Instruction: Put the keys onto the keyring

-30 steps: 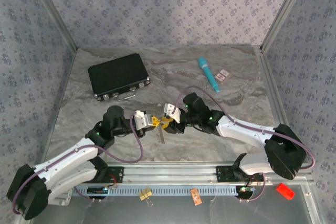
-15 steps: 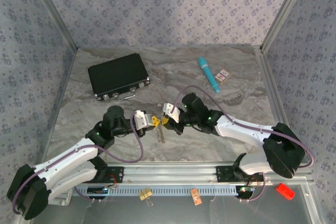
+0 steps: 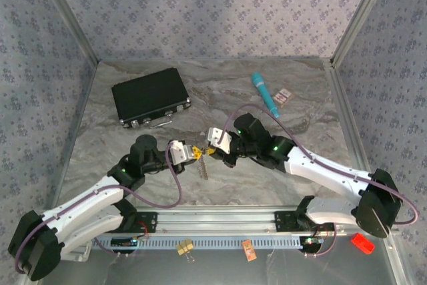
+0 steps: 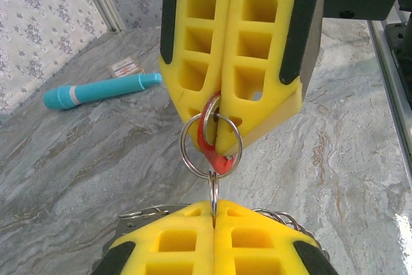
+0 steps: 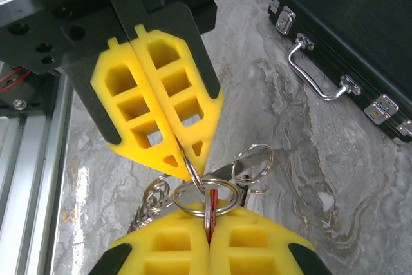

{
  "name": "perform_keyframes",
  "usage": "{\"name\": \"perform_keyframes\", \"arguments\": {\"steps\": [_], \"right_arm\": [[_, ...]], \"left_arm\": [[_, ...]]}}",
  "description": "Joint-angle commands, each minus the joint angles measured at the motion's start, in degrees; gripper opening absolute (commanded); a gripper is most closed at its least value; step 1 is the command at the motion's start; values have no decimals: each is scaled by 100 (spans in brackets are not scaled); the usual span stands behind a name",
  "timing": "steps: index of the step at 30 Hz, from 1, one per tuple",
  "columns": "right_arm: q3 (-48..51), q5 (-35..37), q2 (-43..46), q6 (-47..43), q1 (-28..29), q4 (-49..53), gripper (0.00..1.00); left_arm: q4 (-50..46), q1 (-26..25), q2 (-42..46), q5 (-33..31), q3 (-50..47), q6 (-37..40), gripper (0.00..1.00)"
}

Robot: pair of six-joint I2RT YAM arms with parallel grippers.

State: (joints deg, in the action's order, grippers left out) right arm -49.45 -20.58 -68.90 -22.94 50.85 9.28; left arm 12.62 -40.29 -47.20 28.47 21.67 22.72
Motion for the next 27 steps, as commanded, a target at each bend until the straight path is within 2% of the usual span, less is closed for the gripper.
{"name": "perform_keyframes", "arguments": {"steps": [1,9,11,15,18,21,22,27], "right_arm": [[-285,346,48,-202,45,184,0],[-390,607,44,-299,175,249,0],[-418,646,35,-320,197,246,0],[-523,694,-13,-366,232,272,0],[-663,670,-85,-432,263,298,0],[-827,604,-229,-465,297,249,0],[-883,588,-289,-473,317,227,0],[-1376,321,-883,-516,555,-47,0]], "left_arm": [[-81,-27,34,26,116,92,0],[-94,-26,21,2,125,92,1],[-94,-24,41,-32,132,67,12],[-388,-16,323,-181,252,-169,51],[-753,32,890,-492,300,-481,64],[-668,163,1783,-1100,13,-1123,94],[-627,196,2118,-1406,-93,-1324,99],[-522,358,3639,-3515,-376,-2194,100]]}}
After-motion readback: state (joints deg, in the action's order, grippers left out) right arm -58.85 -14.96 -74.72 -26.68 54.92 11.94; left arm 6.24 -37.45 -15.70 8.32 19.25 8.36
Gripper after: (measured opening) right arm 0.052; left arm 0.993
